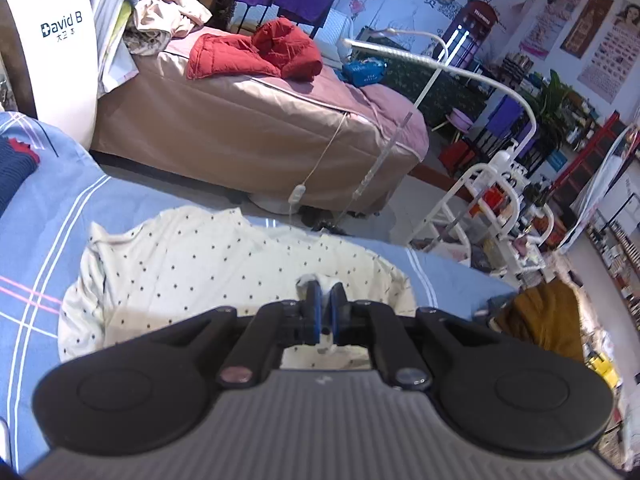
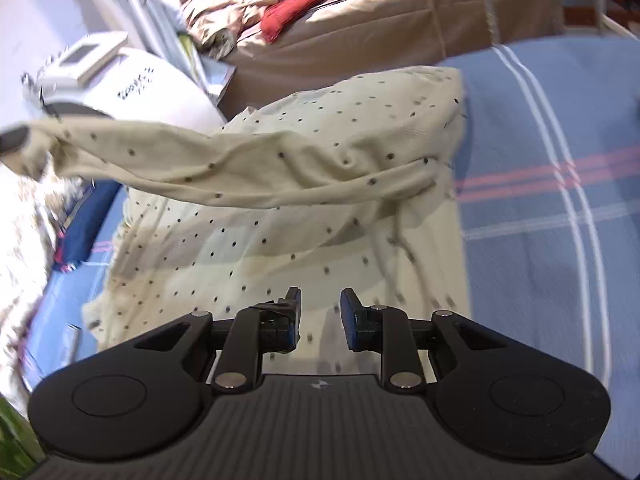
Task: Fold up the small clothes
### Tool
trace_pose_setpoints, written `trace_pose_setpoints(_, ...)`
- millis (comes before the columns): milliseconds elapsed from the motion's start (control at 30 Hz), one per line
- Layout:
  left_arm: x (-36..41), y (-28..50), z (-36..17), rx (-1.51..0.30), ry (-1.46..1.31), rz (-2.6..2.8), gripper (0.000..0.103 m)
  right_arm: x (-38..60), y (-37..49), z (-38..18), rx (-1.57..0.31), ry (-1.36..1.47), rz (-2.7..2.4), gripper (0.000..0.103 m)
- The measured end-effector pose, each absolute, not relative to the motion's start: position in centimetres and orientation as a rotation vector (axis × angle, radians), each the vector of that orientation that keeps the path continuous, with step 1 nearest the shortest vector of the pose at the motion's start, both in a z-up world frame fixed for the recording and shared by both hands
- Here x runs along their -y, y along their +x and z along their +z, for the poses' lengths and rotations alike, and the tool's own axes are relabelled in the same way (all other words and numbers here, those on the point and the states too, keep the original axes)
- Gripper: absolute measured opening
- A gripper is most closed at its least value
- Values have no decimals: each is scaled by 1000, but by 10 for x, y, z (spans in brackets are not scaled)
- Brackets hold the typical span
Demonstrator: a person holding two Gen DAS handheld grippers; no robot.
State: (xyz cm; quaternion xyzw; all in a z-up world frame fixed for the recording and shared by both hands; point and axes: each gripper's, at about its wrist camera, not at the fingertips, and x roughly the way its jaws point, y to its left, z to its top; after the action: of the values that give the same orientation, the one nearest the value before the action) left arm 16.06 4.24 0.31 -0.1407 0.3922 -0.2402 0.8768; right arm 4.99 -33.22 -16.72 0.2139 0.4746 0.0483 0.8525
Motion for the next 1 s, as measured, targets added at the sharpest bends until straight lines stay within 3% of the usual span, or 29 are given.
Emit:
trace_pose_setpoints(233, -45, 177, 43, -746, -255, -540, 4, 316, 110, -185, -967, 269, 45, 41)
trace_pose_setpoints(400, -56, 185, 40, -767, -234, -524, 4, 331, 128, -183, -950, 173, -107, 39)
trace_pose_setpoints(600, -74, 193, -24, -897, -203, -460, 5, 371, 104, -175, -937, 93, -286, 33)
trace_pose_setpoints(667, -77, 197, -55, -972, -188, -462, 5, 386, 97, -176, -962, 95, -307, 24)
trace_pose_setpoints(733, -74, 194, -89, -1031, -118, -455, 5, 393, 92, -177, -978, 85, -304, 21)
trace_pose_setpoints(867, -79, 186, -141, -1139, -101, -420, 5, 386, 87, -177, -1004, 17, -243, 22)
trace_pose_setpoints(1000, -85, 170, -151, -1155, -119, -417, 5, 386, 86, -176, -1004, 12, -222, 22)
